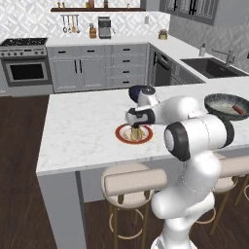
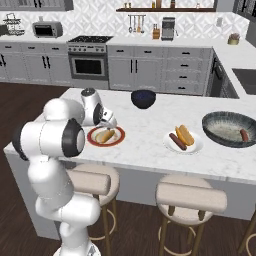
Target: Place one bun and one sausage from the bowl on each plate.
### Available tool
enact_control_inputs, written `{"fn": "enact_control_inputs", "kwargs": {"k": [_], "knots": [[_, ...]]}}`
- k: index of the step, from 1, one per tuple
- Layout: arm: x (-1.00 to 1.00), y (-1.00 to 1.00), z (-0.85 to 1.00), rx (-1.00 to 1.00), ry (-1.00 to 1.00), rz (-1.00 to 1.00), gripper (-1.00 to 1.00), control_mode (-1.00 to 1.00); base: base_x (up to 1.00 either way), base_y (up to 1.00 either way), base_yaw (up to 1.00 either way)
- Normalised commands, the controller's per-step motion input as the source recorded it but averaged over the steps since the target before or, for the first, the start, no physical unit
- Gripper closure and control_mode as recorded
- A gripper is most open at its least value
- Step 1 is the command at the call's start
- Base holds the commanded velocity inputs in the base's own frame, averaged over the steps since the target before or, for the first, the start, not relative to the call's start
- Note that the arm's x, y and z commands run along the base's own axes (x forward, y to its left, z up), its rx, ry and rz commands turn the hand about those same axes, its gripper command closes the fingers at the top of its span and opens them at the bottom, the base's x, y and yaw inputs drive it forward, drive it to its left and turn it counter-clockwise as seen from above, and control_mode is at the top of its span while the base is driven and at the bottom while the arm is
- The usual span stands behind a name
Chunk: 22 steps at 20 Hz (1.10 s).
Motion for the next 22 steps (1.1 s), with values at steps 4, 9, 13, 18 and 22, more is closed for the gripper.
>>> {"fn": "enact_control_inputs", "kwargs": {"k": [4, 9, 13, 18, 22], "knots": [[-1.0, -0.13, 1.0, 0.0, -0.4, -0.03, -1.0, -1.0, 0.0, 0.0, 0.0], [-1.0, -0.24, 1.0, 0.05, -0.15, -0.03, -1.0, -1.0, 0.0, 0.0, 0.0], [-1.0, -0.03, 0.78, 0.02, 0.17, 0.03, -1.0, -1.0, 0.0, 0.0, 0.0], [-0.24, 0.0, 0.17, -0.02, 0.34, 0.06, -1.0, 1.0, -0.09, -0.11, 0.0], [0.0, 0.0, 0.0, 0.0, 0.0, 0.0, -1.0, 1.0, -0.83, -1.0, -0.01]]}}
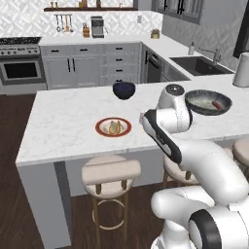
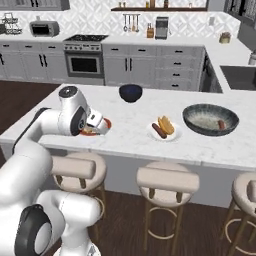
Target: Place one bun and one sausage from the bowl on each plate.
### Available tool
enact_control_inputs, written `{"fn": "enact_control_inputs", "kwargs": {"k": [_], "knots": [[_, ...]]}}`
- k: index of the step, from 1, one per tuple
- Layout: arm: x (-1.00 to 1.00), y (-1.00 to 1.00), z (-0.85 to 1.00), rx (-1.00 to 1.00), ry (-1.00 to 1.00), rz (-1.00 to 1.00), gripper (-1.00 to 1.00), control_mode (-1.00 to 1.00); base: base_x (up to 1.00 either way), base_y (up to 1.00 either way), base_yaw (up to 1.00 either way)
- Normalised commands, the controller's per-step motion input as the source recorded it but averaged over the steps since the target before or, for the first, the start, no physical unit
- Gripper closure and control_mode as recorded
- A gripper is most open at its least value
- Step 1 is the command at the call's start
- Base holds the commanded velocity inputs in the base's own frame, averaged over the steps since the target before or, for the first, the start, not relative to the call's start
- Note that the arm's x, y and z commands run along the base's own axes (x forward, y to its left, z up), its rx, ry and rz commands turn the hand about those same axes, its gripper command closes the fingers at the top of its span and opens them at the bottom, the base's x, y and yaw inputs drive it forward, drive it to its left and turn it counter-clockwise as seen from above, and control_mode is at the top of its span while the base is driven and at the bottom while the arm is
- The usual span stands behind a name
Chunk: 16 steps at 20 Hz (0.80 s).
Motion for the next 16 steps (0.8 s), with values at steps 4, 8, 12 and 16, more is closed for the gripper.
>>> {"fn": "enact_control_inputs", "kwargs": {"k": [4, 8, 12, 16], "knots": [[0.0, 0.0, 0.0, 0.0, 0.0, 0.0, -1.0, 1.0, -0.36, -1.0, 0.0], [0.0, 0.0, 0.0, 0.0, 0.0, 0.0, -1.0, 1.0, -0.03, -1.0, 0.0], [0.0, 0.0, 0.0, 0.0, 0.0, 0.0, -1.0, 1.0, 0.09, -1.0, 0.0], [0.0, 0.0, 0.0, 0.0, 0.0, 0.0, -1.0, 1.0, 0.73, -1.0, 0.05]]}}
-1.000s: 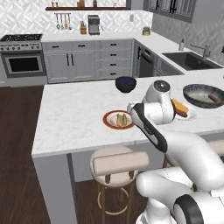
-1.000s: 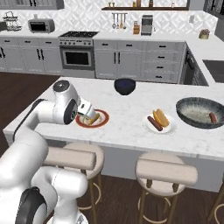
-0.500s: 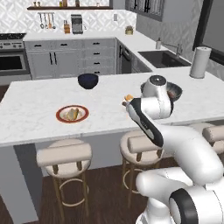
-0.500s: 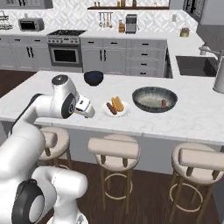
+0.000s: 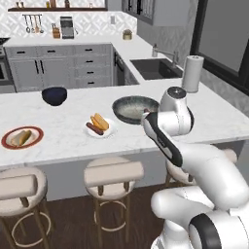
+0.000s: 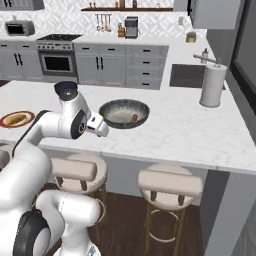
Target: Place one bun and one sausage from the bowl on each plate.
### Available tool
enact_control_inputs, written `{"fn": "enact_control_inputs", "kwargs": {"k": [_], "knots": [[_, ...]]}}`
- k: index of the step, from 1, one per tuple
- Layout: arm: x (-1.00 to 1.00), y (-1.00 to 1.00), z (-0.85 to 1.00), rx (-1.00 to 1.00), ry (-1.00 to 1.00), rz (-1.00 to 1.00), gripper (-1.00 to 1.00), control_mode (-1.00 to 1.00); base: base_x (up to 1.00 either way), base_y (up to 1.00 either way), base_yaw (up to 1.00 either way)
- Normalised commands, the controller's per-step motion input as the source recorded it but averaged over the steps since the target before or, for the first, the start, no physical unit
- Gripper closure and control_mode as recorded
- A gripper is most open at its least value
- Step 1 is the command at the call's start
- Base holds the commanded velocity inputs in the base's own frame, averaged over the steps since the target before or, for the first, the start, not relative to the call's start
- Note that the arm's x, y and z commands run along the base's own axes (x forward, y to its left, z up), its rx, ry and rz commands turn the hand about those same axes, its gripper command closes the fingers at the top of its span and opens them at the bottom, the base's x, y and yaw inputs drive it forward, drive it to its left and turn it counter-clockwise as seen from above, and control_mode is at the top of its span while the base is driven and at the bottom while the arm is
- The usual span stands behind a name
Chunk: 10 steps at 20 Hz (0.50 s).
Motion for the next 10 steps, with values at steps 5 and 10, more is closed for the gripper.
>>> {"fn": "enact_control_inputs", "kwargs": {"k": [5, 10], "knots": [[0.0, 0.0, 0.0, 0.0, 0.0, 0.0, -1.0, 1.0, 1.0, -0.73, 0.04], [0.2, 0.11, 0.0, 0.0, 0.01, 0.04, -1.0, -1.0, 0.8, -0.05, 0.05]]}}
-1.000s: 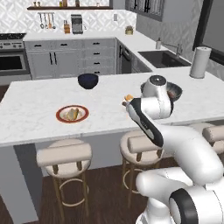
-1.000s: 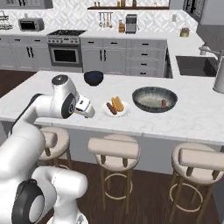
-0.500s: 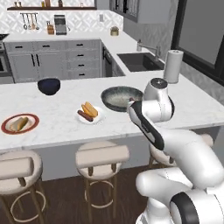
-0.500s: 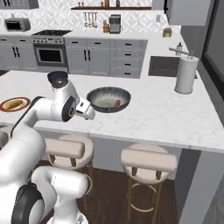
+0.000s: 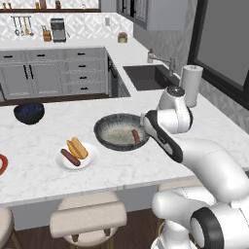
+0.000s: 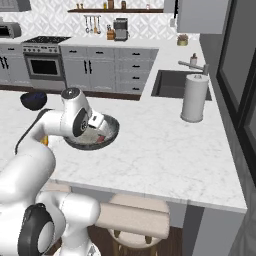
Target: Place one bun and one sausage from the bowl on each plate.
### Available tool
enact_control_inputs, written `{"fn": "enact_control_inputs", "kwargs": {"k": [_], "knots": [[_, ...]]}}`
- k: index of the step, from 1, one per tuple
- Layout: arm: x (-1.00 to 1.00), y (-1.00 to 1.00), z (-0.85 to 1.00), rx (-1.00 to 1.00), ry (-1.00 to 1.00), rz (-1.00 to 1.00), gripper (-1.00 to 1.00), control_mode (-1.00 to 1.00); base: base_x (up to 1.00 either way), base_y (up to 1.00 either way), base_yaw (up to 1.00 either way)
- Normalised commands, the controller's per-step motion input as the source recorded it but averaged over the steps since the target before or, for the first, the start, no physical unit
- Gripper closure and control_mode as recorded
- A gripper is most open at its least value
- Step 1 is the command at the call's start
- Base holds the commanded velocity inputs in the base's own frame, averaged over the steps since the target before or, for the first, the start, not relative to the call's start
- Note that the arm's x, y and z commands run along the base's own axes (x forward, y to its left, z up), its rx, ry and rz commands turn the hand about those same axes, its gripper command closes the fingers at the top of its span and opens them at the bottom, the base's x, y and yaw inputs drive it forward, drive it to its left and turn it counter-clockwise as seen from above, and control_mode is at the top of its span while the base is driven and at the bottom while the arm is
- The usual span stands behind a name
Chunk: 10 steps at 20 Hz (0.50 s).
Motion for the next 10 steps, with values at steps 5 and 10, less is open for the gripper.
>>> {"fn": "enact_control_inputs", "kwargs": {"k": [5, 10], "knots": [[1.0, 0.9, -0.14, -0.11, 0.4, 0.18, -1.0, -1.0, 0.0, 0.0, 0.0], [0.88, 0.32, -0.67, -0.03, 0.25, 0.15, -1.0, -1.0, 0.0, 0.0, 0.0]]}}
